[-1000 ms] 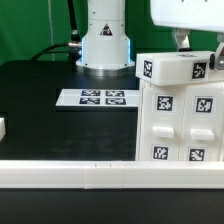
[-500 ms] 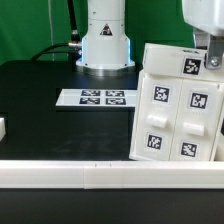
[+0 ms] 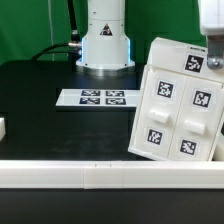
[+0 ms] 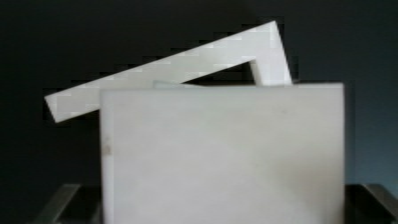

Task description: Assemble cabinet

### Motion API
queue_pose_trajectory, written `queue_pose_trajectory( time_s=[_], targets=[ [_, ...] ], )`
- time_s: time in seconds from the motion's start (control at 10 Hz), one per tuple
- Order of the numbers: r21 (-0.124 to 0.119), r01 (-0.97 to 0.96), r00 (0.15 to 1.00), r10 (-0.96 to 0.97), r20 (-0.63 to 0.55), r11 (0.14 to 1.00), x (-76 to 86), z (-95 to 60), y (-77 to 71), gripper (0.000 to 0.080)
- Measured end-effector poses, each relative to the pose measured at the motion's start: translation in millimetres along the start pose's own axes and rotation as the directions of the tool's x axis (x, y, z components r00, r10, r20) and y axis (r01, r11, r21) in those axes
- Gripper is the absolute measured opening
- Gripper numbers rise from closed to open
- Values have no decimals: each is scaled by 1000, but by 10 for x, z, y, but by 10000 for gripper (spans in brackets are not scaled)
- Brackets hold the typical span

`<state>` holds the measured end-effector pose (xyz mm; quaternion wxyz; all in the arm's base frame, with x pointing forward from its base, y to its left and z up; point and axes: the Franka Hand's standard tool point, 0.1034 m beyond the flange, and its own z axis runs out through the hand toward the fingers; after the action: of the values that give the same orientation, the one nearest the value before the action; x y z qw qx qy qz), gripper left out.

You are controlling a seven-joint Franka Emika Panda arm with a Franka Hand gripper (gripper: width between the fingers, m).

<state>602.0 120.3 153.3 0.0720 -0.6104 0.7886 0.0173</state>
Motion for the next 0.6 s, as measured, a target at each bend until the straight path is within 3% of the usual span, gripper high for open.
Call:
queue_pose_trajectory(
  time_s=[0.1, 0.2, 0.5, 0.6],
  targets=[
    [-1, -3, 1000, 3, 4, 1000, -12, -1, 5, 578],
    [2, -4, 1000, 4, 17, 1000, -33, -49, -3, 754],
    [16, -15, 998, 14, 62, 1000, -91, -215, -12, 797],
    [16, 24, 998, -25, 61, 1000, -92, -202, -6, 797]
  ],
)
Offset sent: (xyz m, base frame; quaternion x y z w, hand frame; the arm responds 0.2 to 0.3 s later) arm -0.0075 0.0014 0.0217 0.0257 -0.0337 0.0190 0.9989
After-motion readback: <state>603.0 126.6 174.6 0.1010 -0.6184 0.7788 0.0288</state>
